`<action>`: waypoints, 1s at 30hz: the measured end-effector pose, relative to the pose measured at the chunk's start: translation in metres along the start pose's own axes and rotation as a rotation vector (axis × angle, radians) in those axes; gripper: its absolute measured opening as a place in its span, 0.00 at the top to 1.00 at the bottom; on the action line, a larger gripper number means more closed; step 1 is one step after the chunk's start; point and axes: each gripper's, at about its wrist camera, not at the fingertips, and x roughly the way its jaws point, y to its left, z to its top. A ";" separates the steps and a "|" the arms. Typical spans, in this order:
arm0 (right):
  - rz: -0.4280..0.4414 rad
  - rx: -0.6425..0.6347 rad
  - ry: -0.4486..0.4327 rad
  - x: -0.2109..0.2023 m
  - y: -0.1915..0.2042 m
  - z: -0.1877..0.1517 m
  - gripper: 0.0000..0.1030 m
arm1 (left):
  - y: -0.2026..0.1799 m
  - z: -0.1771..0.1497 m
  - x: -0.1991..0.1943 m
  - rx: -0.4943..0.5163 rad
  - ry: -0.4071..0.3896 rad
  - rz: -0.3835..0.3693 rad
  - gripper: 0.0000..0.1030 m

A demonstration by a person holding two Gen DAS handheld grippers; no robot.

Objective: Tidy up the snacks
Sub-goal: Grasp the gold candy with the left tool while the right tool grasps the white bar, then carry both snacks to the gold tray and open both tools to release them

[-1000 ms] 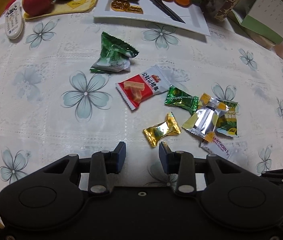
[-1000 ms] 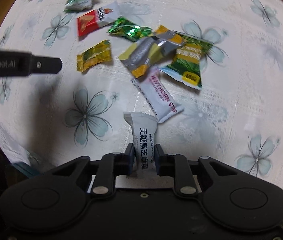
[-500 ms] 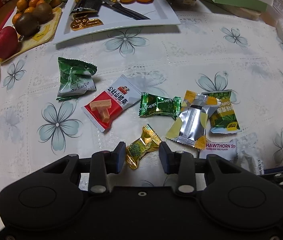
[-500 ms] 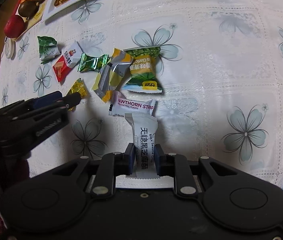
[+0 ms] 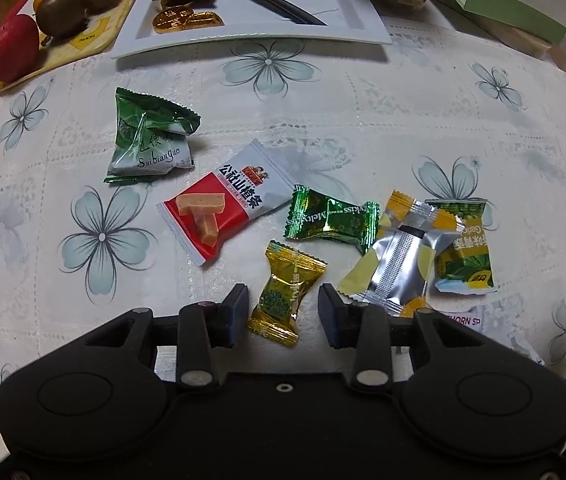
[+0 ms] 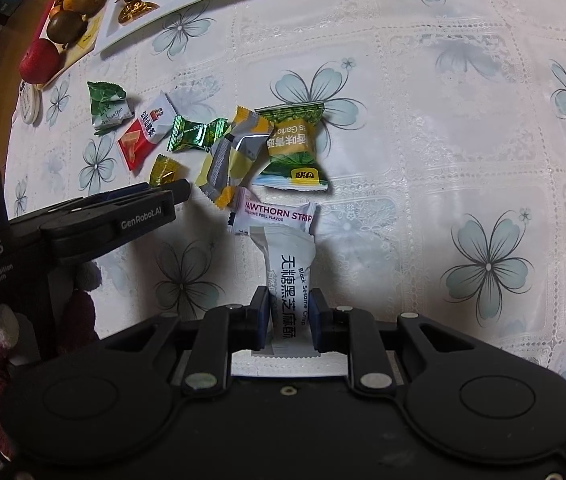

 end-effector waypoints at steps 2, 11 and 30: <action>0.004 0.005 0.004 0.000 -0.001 0.001 0.78 | 0.003 0.001 -0.001 -0.019 -0.009 0.001 0.54; -0.007 0.023 -0.006 0.001 -0.002 0.002 0.78 | 0.001 0.002 0.001 -0.037 -0.022 -0.001 0.58; -0.103 0.086 -0.085 -0.005 -0.030 0.006 0.78 | 0.039 -0.040 -0.027 -0.217 0.074 -0.049 0.75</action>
